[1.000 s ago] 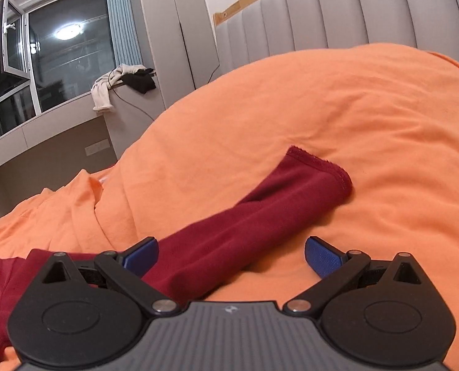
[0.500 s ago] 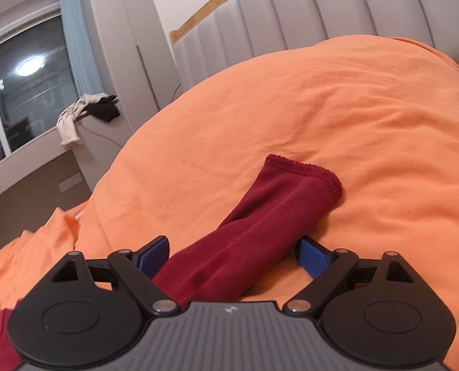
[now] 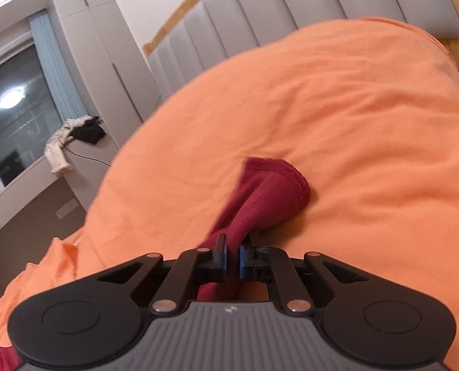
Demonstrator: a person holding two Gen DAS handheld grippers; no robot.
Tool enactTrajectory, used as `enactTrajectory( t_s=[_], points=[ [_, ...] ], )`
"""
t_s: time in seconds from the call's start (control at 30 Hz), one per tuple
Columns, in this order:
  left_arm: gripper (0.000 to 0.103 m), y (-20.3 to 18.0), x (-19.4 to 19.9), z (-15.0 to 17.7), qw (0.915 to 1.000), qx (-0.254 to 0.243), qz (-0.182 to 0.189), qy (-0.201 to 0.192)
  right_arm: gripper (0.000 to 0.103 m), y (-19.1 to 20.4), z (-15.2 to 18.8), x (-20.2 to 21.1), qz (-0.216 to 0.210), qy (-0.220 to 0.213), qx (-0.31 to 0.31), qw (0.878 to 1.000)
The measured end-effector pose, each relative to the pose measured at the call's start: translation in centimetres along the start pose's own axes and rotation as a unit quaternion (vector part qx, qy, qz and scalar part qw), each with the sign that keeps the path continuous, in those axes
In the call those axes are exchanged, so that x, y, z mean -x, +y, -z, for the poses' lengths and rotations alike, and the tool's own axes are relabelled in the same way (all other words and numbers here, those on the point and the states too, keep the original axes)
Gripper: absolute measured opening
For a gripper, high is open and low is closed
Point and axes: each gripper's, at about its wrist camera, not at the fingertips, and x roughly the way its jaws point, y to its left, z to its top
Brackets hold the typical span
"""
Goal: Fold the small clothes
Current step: 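Lift the cuff with the right gripper and lay it across the shirt body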
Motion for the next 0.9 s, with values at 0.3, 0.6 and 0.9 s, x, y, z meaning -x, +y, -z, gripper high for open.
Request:
enactTrajectory(
  t_s=[0.3, 0.6, 0.9],
  points=[
    [0.102, 2.3, 1.8, -2.4, 0.9987, 0.025, -0.019, -0.041, 0.007, 9.6, 1.1, 6.9, -0.106, -0.115, 0.182, 0.971],
    [0.102, 7.4, 4.4, -4.7, 0.9904, 0.096, -0.057, -0.081, 0.007, 23.8, 7.4, 15.4, -0.250, -0.191, 0.369, 0.875],
    [0.102, 11.6, 6.2, -5.4, 0.9753, 0.162, -0.100, -0.112, 0.007, 33.0, 19.3, 20.5, -0.355, -0.155, 0.507, 0.770]
  ],
)
